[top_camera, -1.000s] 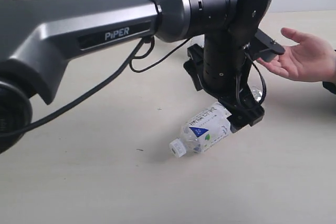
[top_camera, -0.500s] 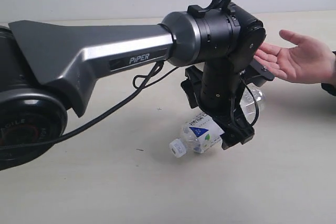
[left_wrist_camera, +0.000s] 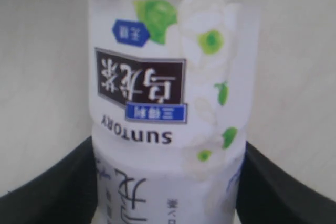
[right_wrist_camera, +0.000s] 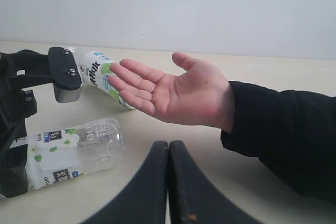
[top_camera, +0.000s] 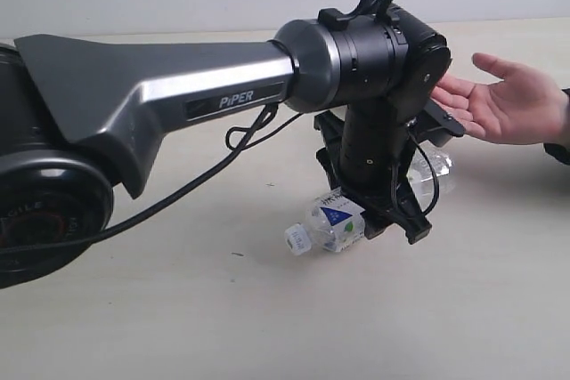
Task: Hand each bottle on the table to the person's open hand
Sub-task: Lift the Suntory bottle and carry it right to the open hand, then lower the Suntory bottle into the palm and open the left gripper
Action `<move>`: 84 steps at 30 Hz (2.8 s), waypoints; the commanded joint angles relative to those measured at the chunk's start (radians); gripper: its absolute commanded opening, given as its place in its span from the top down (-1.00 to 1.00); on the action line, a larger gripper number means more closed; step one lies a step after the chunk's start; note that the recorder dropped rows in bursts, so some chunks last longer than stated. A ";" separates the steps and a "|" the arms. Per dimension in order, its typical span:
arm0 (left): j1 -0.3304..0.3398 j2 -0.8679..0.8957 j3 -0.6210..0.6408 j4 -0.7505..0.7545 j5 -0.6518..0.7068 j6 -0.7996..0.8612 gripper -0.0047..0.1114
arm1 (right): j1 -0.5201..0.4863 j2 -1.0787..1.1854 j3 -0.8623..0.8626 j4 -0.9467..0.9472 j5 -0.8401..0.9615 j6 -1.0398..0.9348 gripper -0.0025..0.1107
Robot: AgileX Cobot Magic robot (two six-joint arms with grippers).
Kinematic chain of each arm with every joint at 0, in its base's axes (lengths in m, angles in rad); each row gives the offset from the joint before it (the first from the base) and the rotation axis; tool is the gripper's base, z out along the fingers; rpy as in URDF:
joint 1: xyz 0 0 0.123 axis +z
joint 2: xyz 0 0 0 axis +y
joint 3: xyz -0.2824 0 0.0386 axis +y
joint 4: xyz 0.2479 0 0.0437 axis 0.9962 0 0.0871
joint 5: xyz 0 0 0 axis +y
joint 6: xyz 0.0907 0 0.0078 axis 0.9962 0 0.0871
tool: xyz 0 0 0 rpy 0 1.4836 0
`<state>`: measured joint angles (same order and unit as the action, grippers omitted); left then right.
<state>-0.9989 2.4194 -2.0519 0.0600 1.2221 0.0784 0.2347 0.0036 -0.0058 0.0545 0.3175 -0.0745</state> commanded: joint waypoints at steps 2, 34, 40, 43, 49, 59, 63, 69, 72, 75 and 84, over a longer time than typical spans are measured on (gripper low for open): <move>-0.003 -0.058 0.000 -0.060 -0.001 -0.016 0.92 | 0.005 -0.004 0.006 -0.002 -0.009 -0.002 0.96; 0.045 -0.203 -0.010 -0.551 -0.698 -0.157 0.92 | 0.005 -0.004 0.006 0.000 -0.009 -0.002 0.96; 0.129 -0.158 -0.010 -0.737 -0.724 -0.157 0.92 | 0.005 -0.004 0.006 0.000 -0.009 -0.002 0.96; 0.160 -0.127 -0.010 -0.838 -0.724 -0.131 0.92 | 0.005 -0.004 0.006 -0.006 -0.009 -0.002 0.96; 0.173 -0.071 -0.010 -1.122 -0.730 0.104 0.92 | 0.005 -0.004 0.006 -0.006 -0.009 -0.002 0.96; 0.173 0.042 -0.091 -1.295 -0.729 0.261 0.92 | 0.005 -0.004 0.006 -0.005 -0.009 -0.002 0.96; 0.173 0.075 -0.108 -1.294 -0.733 0.261 0.92 | 0.005 -0.004 0.006 -0.005 -0.009 -0.002 0.96; 0.173 0.088 -0.112 -1.290 -0.735 0.285 0.92 | 0.005 -0.004 0.006 -0.005 -0.009 -0.002 0.96; 0.173 0.088 -0.112 -1.290 -0.728 0.285 0.81 | 0.005 -0.004 0.006 -0.005 -0.009 -0.002 0.96; 0.173 0.088 -0.112 -1.279 -0.713 0.285 0.52 | 0.005 -0.004 0.006 -0.005 -0.009 -0.002 0.96; 0.173 0.088 -0.112 -1.271 -0.697 0.285 -0.39 | 0.005 -0.004 0.006 -0.005 -0.009 -0.002 0.96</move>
<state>-0.8253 2.5135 -2.1538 -1.2168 0.5166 0.3550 0.2347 0.0036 -0.0058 0.0545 0.3175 -0.0739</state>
